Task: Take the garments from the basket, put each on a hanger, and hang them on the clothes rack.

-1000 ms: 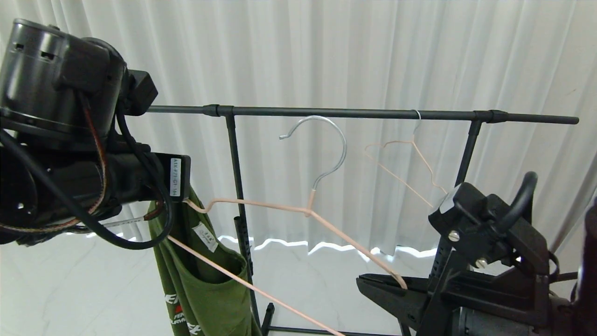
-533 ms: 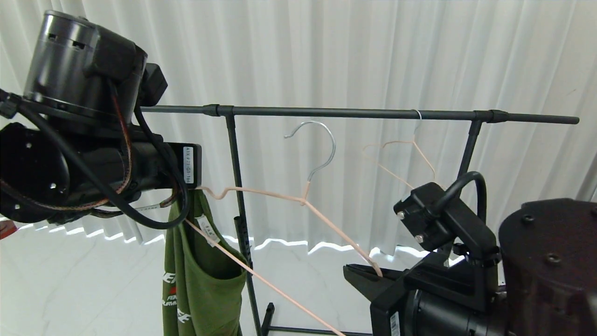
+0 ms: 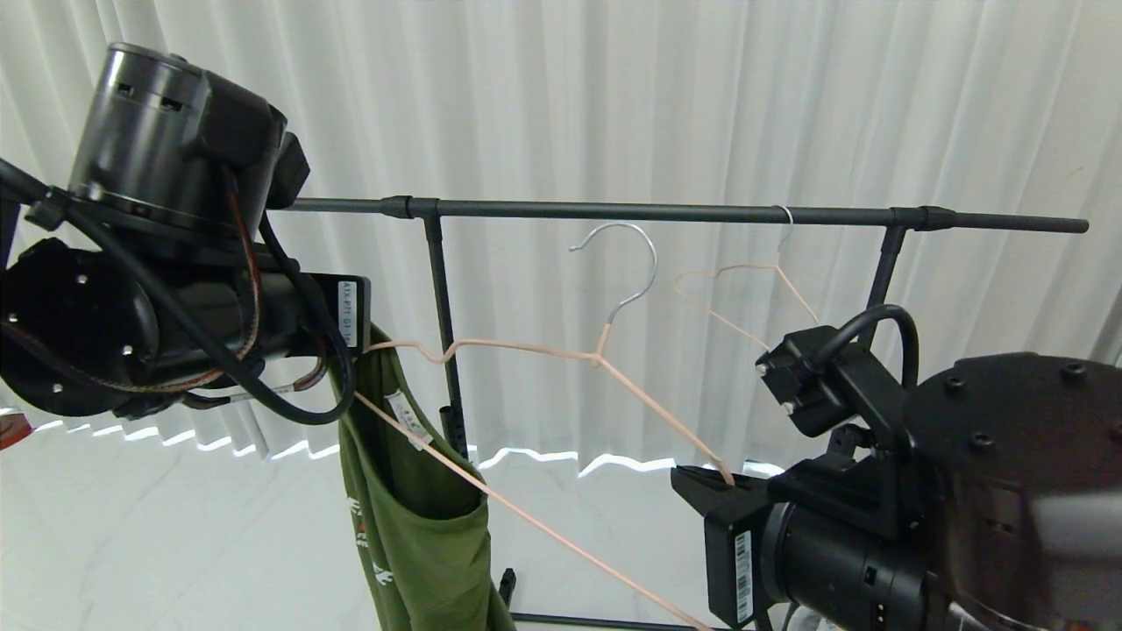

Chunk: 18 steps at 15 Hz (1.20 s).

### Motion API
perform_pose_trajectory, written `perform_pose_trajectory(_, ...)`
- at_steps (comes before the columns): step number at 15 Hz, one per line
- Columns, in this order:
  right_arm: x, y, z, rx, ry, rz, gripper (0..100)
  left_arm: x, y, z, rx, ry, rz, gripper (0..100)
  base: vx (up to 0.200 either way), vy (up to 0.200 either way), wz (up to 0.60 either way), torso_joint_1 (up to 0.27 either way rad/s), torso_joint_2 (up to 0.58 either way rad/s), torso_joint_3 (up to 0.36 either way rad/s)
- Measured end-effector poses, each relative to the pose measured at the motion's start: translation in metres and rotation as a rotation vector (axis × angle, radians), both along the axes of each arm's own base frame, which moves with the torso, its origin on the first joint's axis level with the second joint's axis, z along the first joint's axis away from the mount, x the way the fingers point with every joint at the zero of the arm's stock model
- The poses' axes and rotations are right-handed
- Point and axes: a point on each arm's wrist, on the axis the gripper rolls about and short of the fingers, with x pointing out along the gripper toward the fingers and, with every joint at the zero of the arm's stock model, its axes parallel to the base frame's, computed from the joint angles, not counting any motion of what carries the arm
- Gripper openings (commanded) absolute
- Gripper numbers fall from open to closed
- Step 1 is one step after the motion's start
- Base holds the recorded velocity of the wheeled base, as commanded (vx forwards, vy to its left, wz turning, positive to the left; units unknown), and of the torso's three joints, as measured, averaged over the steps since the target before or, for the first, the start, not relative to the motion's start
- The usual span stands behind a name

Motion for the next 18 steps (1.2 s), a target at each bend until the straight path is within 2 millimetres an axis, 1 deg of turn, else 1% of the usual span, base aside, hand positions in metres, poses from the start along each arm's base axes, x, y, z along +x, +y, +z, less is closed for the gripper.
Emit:
perform_pose_trajectory(3, 0.005, -0.002, 0.001, 0.002, -0.006, -0.028, 0, -0.002, 0.0, -0.009, 0.067, 0.034, -0.019, 0, 0.0, 0.0, 0.0, 0.0, 0.0, 0.0)
perform_pose_trajectory(6, 0.006, 0.0, 0.002, 0.008, -0.009, -0.029, 0, -0.007, -0.008, -0.012, 0.073, 0.041, -0.061, 0, 0.0, 0.0, 0.0, 0.0, 0.0, 0.0)
perform_pose_trajectory(9, -0.004, 0.004, 0.004, 0.017, -0.011, 0.008, 0, -0.009, -0.012, -0.01, 0.061, 0.036, -0.076, 0, 0.0, 0.0, 0.0, 0.0, 0.0, 0.0)
perform_pose_trajectory(12, -0.019, 0.008, 0.003, 0.017, -0.007, 0.071, 0, -0.011, -0.014, -0.009, 0.05, 0.034, -0.099, 0, 0.0, 0.0, 0.0, 0.0, 0.0, 0.0)
perform_pose_trajectory(15, -0.023, 0.011, -0.004, -0.008, 0.007, 0.101, 0, -0.026, -0.02, -0.002, 0.019, 0.02, -0.194, 0, 0.0, 0.0, 0.0, 0.0, 0.0, 0.0)
perform_pose_trajectory(17, -0.025, 0.006, -0.013, -0.04, 0.03, 0.134, 0, -0.039, -0.017, 0.002, 0.061, 0.024, -0.299, 0, 0.0, 0.0, 0.0, 0.0, 0.0, 0.0)
perform_pose_trajectory(18, -0.025, 0.001, -0.015, -0.044, 0.037, 0.142, 0, -0.044, -0.014, 0.002, 0.094, 0.026, -0.347, 0, 0.0, 0.0, 0.0, 0.0, 0.0, 0.0)
